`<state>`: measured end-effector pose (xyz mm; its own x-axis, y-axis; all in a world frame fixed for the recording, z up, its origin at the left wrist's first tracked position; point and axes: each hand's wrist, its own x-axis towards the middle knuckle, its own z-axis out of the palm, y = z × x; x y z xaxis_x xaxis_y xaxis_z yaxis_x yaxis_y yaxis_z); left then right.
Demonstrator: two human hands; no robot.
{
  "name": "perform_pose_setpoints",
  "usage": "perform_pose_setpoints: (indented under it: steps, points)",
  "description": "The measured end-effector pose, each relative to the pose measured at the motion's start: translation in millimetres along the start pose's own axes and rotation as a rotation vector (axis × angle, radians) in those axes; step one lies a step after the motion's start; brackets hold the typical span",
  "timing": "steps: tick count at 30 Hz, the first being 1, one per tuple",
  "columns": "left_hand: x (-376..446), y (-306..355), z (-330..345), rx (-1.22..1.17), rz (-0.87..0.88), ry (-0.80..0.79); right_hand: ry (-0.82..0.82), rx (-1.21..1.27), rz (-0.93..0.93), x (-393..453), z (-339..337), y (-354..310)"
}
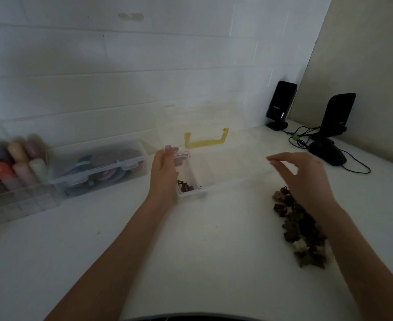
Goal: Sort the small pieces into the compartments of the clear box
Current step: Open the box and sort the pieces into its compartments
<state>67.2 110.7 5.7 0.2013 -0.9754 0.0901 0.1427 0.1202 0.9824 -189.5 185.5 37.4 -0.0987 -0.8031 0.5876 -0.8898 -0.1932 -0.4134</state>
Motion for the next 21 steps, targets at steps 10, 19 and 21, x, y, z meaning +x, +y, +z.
perform_pose_setpoints:
  steps: [10, 19, 21]
  points:
    - [14.5, -5.4, 38.7, -0.084, -0.102, 0.055, -0.457, 0.262, 0.361, -27.8, 5.4, 42.2]
    - [19.4, -10.1, 68.4, -0.081, -0.133, -0.02, -0.456, 0.369, 0.302, -25.0, 23.9, 22.3]
    - [21.3, -11.6, 68.5, -0.08, -0.128, -0.022, -0.424, 0.322, 0.314, -24.9, 18.7, 29.5]
